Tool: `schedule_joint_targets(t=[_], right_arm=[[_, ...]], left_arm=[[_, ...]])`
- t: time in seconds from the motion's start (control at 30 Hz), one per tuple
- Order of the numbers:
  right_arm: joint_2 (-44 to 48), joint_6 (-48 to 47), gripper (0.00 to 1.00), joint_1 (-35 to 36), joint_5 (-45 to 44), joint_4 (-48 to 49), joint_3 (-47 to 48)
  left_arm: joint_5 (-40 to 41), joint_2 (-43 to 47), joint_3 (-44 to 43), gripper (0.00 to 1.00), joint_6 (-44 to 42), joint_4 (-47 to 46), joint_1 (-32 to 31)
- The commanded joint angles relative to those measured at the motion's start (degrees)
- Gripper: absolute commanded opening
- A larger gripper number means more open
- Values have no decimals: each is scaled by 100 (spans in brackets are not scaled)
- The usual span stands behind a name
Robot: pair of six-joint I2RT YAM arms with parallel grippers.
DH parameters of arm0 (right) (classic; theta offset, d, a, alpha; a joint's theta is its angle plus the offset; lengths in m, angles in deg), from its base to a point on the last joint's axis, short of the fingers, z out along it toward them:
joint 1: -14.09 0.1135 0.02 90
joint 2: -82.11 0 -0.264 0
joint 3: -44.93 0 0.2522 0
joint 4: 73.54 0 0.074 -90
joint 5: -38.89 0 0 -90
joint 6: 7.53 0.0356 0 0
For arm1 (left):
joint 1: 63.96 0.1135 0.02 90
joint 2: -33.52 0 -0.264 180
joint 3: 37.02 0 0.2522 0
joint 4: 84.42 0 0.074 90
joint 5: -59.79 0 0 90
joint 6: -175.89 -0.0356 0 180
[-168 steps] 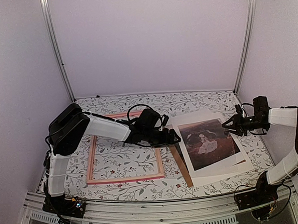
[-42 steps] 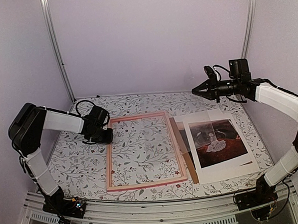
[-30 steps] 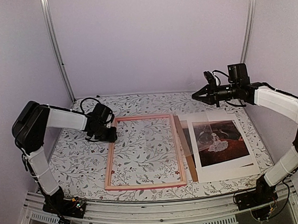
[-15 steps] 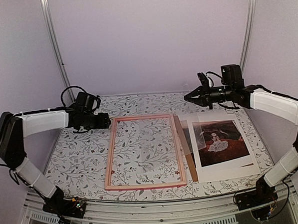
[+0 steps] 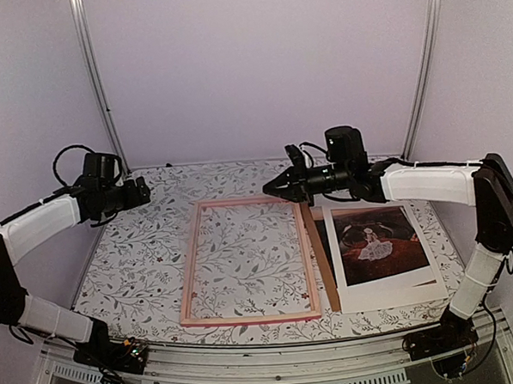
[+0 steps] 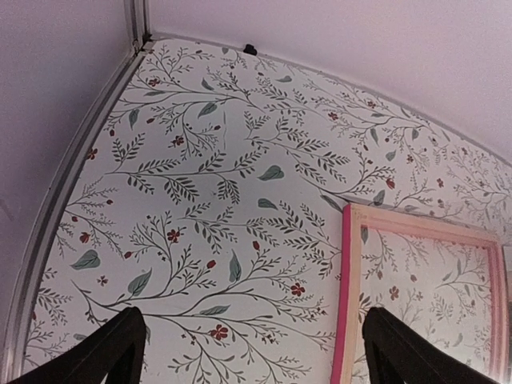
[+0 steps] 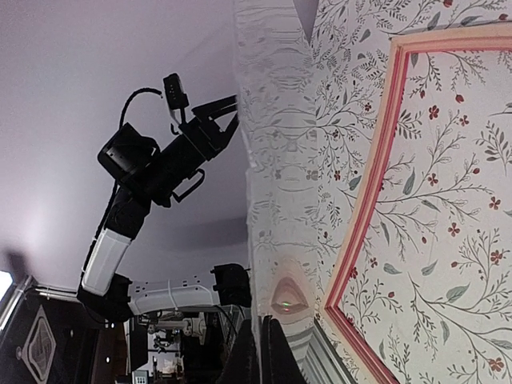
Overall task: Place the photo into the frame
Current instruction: Place the glass panel at the frame body.
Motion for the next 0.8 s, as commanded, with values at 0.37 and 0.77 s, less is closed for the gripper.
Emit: schedule_joint_targets(t=[0.37,0.77], right_arm=[[-1223,481,0,-36,-790,1033,-973],[-880,-131,0,-36,-1473,156,-1089]], left_arm=[[-710,233,398,100,142,-129,34],[-882,372,647,100,187,-241,6]])
